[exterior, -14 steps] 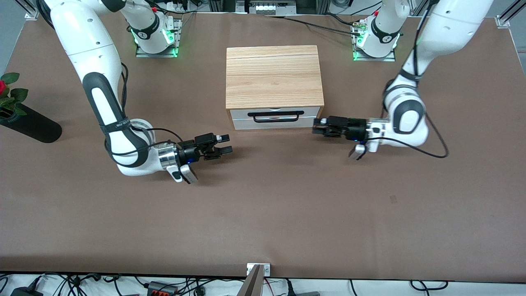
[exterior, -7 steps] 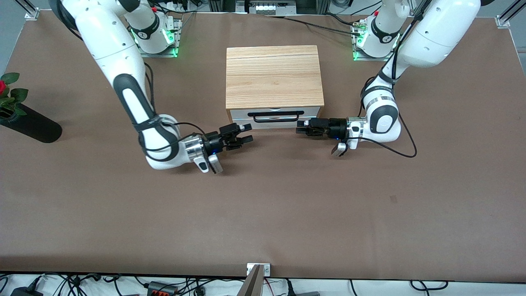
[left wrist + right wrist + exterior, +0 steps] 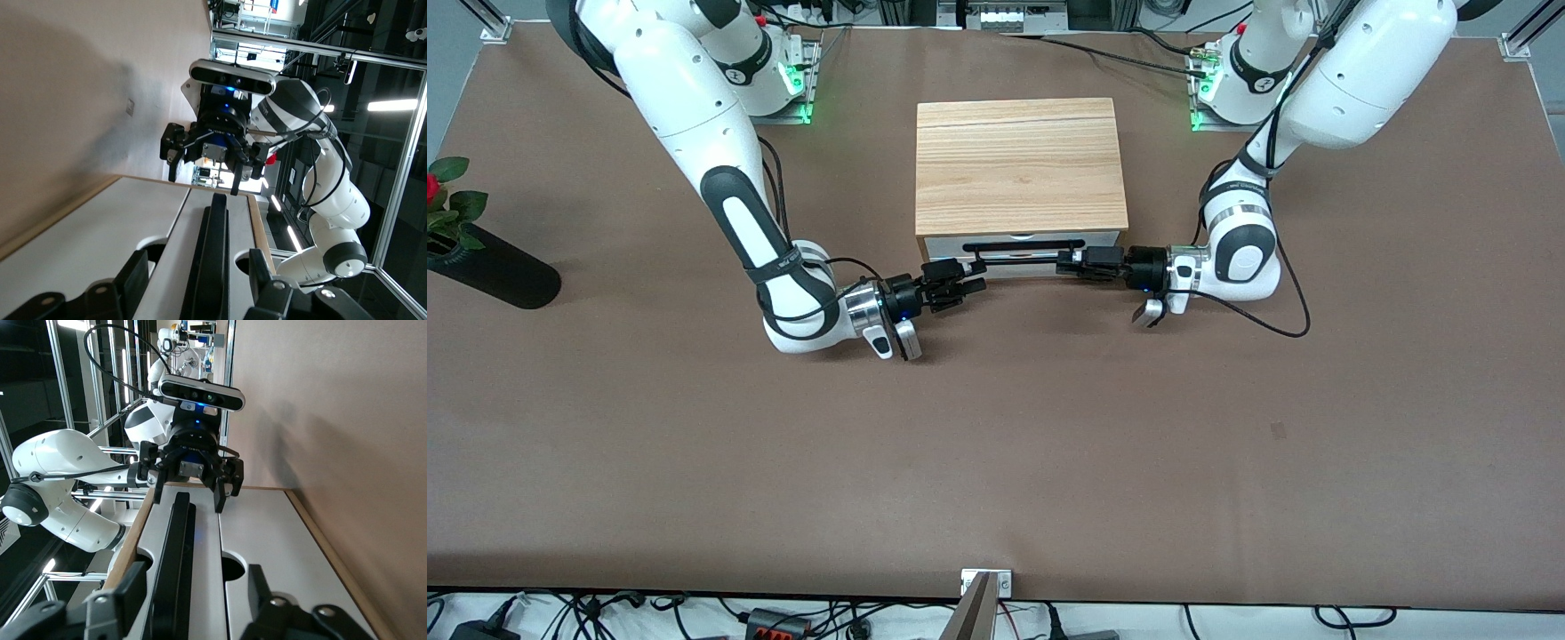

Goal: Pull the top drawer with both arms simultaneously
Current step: 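Close the right gripper and the left gripper on the black handle ends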

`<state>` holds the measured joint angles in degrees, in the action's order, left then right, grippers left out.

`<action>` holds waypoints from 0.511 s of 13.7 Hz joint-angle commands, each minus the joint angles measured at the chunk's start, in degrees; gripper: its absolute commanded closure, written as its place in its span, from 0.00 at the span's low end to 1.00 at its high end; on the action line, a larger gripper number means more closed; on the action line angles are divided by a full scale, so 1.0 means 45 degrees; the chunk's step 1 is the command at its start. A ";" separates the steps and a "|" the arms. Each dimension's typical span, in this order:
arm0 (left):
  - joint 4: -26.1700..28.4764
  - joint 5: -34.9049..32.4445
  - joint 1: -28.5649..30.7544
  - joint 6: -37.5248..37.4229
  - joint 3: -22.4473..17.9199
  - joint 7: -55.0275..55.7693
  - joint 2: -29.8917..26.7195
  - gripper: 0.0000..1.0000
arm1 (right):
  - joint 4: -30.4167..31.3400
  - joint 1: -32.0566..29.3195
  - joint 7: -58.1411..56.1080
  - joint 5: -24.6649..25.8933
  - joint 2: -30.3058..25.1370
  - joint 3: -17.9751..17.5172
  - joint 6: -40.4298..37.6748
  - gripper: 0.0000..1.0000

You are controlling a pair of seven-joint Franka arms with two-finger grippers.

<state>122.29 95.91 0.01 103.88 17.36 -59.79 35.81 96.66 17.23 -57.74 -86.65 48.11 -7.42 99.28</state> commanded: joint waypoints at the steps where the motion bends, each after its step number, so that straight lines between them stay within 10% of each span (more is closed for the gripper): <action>1: 0.0441 0.0385 0.0349 -0.0291 0.0204 -0.0385 -0.0263 0.45 | 0.0415 -0.0041 -0.0119 -0.0276 -0.0397 -0.0030 -0.0264 0.40; 7: 0.0714 0.0385 0.0349 -0.0623 0.0204 -0.0345 -0.0263 0.57 | 0.0590 0.0057 0.0683 -0.0276 -0.0710 -0.0030 -0.0325 0.53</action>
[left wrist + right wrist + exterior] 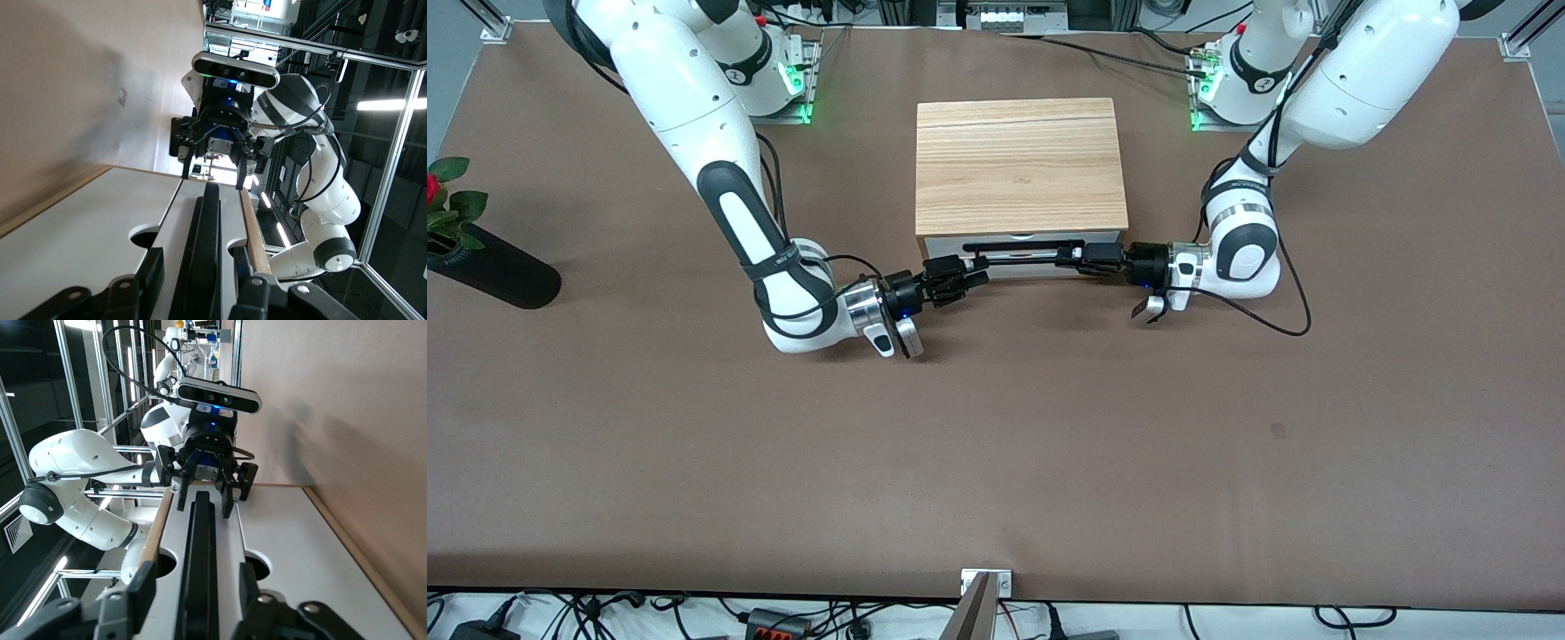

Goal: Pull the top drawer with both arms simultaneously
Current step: 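Close the right gripper and the left gripper on the black handle ends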

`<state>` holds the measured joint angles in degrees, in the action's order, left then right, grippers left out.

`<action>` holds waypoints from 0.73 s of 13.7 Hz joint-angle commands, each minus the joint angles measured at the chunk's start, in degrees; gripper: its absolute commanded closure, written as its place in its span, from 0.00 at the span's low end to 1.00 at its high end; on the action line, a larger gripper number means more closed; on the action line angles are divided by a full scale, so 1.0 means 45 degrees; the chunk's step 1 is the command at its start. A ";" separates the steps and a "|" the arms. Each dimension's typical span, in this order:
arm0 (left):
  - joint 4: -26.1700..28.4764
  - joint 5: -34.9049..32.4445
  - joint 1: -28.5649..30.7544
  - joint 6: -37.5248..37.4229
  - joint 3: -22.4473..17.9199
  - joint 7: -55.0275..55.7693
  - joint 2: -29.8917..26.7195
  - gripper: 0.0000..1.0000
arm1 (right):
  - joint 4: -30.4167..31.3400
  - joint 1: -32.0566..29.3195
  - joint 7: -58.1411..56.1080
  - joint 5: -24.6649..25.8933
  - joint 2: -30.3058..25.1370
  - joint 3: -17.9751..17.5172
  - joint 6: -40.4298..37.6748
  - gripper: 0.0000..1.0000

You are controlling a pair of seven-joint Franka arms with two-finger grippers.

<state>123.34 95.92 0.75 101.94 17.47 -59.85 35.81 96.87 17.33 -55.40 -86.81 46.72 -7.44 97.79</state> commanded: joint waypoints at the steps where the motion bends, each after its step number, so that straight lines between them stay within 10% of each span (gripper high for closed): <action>1: 0.0481 0.0385 0.0184 -0.0250 0.0180 -0.0313 -0.0262 0.63 | 0.0602 0.0035 0.0162 -0.0240 -0.0402 -0.0027 -0.0012 0.62; 5: 0.0364 0.0365 0.0184 -0.0251 0.0160 -0.0176 -0.0262 0.86 | 0.0894 0.0269 0.0142 -0.0221 -0.0480 -0.0027 -0.0012 0.67; 10: 0.0364 0.0365 0.0165 -0.0251 0.0160 -0.0079 -0.0223 0.90 | 0.0955 0.0172 0.0181 -0.0201 -0.0480 -0.0027 -0.0012 0.79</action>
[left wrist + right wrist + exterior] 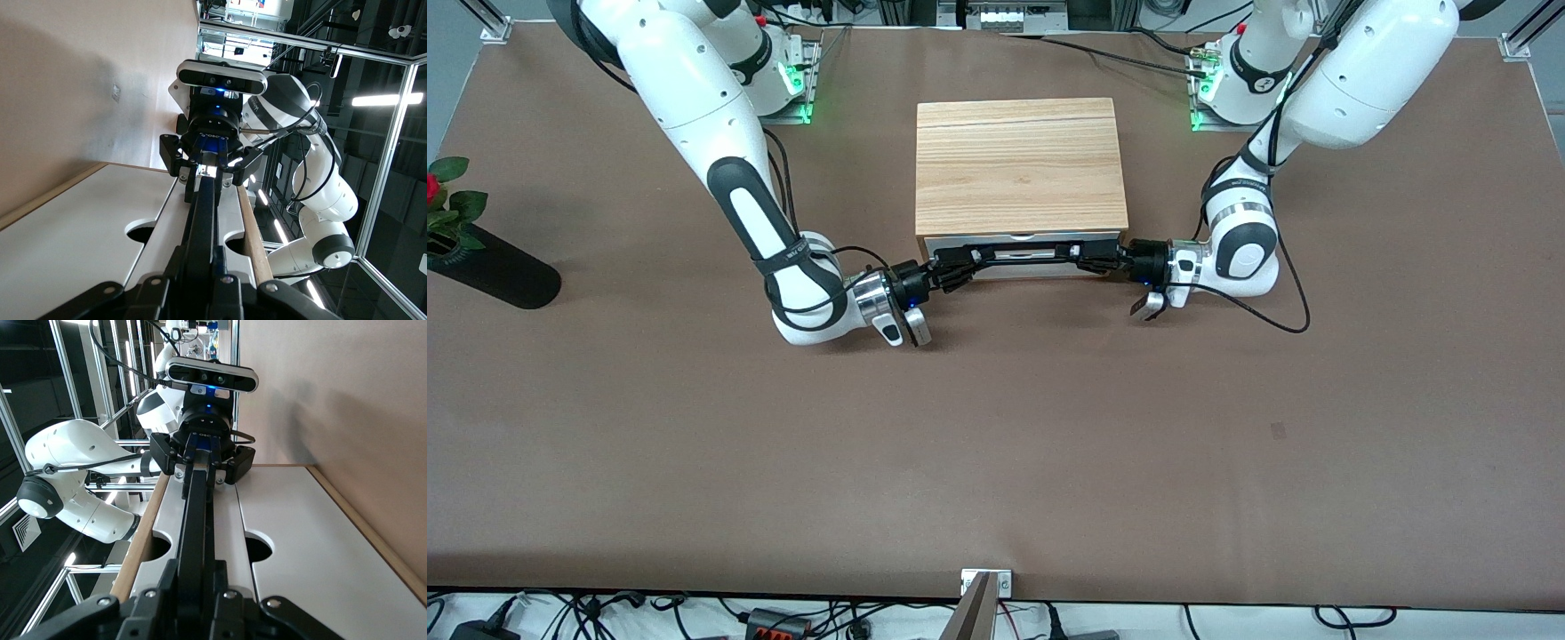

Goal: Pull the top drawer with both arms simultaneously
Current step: 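Pull the black handle outward with both grippers to slide the drawer open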

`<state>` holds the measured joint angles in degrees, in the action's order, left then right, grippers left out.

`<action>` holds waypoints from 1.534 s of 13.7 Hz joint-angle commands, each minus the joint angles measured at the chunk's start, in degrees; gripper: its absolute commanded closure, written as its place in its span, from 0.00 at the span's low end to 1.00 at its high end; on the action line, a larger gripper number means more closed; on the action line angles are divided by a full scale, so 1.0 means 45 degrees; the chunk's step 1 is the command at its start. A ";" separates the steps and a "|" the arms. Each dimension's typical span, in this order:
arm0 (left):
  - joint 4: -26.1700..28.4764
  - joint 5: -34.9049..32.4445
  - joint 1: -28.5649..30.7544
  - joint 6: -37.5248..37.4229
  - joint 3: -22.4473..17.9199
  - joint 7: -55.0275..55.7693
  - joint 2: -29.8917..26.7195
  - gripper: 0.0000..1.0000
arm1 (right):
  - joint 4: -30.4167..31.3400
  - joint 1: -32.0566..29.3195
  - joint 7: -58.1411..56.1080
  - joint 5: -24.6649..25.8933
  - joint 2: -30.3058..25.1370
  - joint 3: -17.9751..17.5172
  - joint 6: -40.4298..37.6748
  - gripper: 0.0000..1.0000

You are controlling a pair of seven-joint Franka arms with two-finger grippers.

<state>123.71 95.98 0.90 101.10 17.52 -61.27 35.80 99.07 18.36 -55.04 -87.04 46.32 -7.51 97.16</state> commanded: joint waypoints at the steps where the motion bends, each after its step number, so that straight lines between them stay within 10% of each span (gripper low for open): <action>1: 0.0264 0.0351 0.0132 -0.0063 0.0150 0.0315 -0.0221 0.90 | 0.0406 -0.0114 0.0102 -0.0150 -0.0392 -0.0011 0.0109 0.80; 11: 0.0069 0.0331 0.0093 -0.0044 0.0150 0.0647 -0.0221 0.95 | -0.0316 -0.0465 0.0102 -0.0460 -0.0411 0.0047 0.0499 0.87; 21: -0.2664 0.0136 0.0054 0.0054 -0.0221 0.2170 0.0911 0.95 | -0.0785 -0.0485 -0.0581 -0.2298 -0.0450 0.0047 0.2394 0.86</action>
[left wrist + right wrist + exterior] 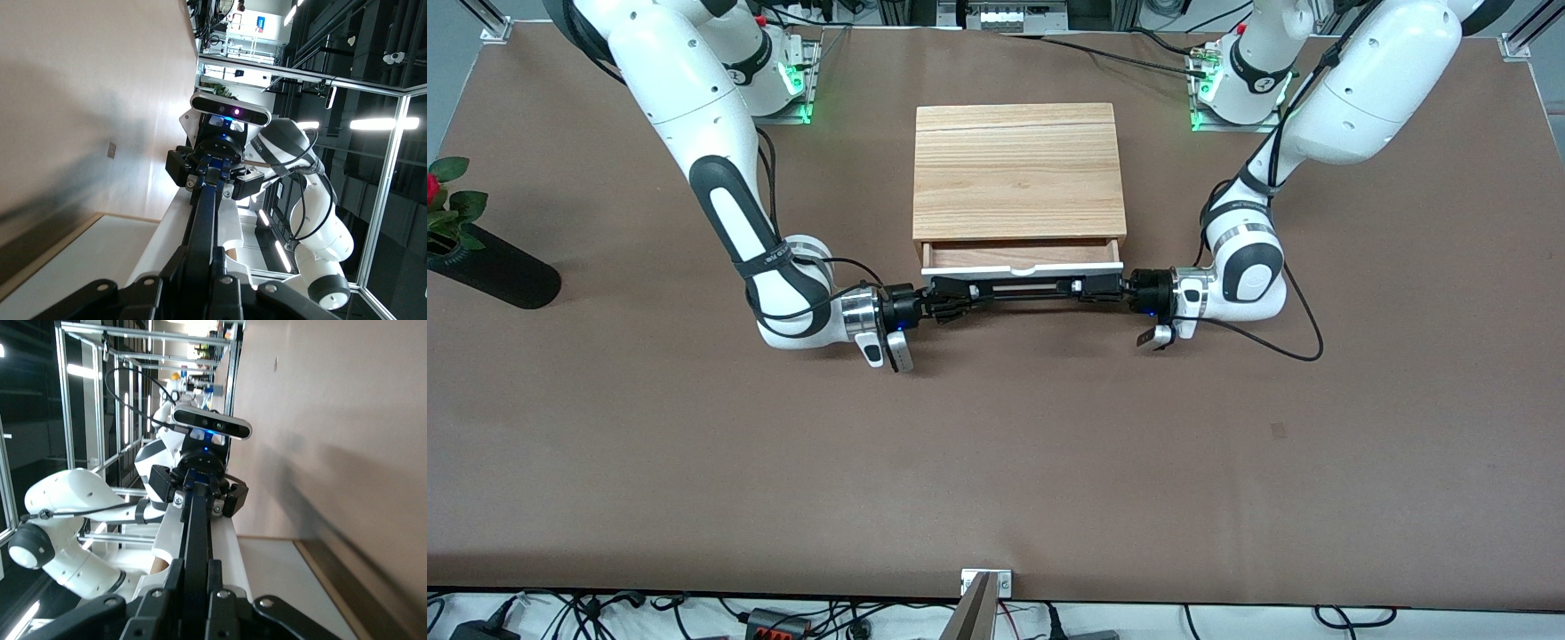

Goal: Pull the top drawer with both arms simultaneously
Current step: 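Pull the black handle outward with both grippers to slide the drawer open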

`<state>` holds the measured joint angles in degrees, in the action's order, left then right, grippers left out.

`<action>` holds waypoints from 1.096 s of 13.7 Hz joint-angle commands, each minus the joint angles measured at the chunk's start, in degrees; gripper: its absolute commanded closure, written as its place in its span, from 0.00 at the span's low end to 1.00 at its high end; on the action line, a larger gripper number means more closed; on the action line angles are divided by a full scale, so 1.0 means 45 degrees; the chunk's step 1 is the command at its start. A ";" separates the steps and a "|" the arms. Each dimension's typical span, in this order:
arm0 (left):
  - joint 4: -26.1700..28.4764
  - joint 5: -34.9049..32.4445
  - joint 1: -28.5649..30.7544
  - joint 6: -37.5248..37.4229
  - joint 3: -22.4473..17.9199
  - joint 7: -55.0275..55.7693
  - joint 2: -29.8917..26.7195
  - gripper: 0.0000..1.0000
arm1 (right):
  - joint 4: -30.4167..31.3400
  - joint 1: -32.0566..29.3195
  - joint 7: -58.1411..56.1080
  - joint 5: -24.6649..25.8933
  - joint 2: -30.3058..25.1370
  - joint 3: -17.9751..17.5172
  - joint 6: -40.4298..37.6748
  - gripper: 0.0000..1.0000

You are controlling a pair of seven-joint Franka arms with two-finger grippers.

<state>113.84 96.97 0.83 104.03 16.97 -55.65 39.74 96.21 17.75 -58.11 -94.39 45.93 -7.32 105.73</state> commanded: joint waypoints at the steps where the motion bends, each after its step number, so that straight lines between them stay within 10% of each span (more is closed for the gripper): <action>1: -0.0724 -0.0104 0.0069 -0.0599 -0.0176 0.1076 0.0114 0.95 | -0.0246 -0.0370 0.0062 -0.0955 -0.0363 0.0006 0.0625 0.86; 13: -0.1938 -0.0476 -0.0068 -0.0599 -0.0801 0.1214 0.0759 0.94 | -0.0794 -0.0312 -0.1228 -0.2208 -0.0343 0.0006 0.2755 0.86; 14: -0.1938 -0.0476 -0.0049 -0.0599 -0.0801 0.1214 0.0798 0.90 | -0.0775 -0.0273 -0.1402 -0.2208 -0.0343 0.0025 0.2794 0.86; 15: -0.1938 -0.0476 -0.0068 -0.0599 -0.0801 0.1214 0.0780 0.53 | -0.0774 -0.0350 -0.1597 -0.2227 -0.0343 0.0006 0.2891 0.86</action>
<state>104.83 96.60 -0.74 103.91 14.59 -52.82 44.06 93.71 18.27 -63.00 -101.22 46.17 -7.74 114.35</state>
